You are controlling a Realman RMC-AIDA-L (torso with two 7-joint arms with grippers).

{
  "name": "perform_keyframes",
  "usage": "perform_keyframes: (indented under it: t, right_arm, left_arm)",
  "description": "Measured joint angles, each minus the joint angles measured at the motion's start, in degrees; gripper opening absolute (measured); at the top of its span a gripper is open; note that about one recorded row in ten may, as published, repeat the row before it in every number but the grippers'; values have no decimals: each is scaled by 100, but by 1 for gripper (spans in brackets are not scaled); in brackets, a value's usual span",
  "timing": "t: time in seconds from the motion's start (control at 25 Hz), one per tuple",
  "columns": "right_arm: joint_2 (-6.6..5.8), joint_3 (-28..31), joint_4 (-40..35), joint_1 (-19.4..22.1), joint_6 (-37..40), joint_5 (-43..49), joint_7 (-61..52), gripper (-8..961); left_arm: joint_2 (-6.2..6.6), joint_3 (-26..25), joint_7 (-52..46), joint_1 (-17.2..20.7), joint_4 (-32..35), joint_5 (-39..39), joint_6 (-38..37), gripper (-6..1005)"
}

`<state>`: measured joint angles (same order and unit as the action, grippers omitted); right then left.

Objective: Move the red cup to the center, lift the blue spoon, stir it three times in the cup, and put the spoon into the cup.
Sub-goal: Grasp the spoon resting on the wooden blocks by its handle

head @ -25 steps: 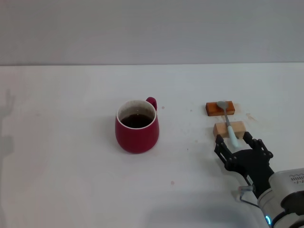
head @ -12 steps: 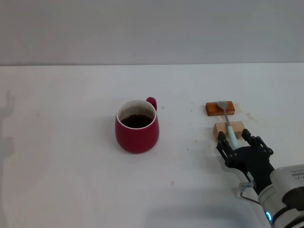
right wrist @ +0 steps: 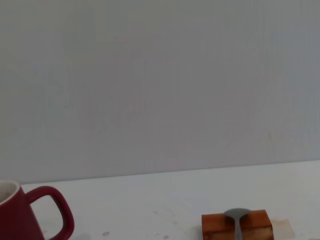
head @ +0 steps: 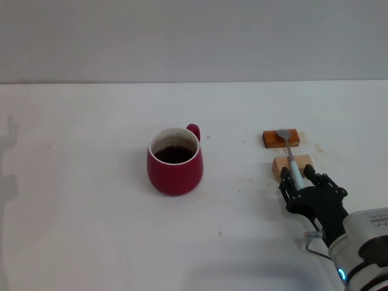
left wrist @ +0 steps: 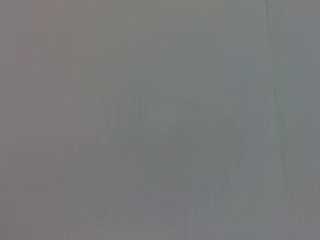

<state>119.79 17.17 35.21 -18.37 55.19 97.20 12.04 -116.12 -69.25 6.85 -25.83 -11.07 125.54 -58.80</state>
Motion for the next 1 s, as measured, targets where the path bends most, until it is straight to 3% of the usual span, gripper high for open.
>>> perform_keyframes:
  t: [0.44, 0.52, 1.0]
  right_arm:
    - [0, 15, -2, -53, -71, 0, 0, 474]
    - [0, 15, -4, -53, -71, 0, 0, 400]
    - [1, 15, -5, -53, -80, -62, -9, 393]
  left_arm:
    - [7, 0, 0, 0, -1, -1, -2, 825]
    - [9, 0, 0, -1, -4, -1, -5, 825]
    - [21, -65, 0, 7, 0, 27, -8, 825]
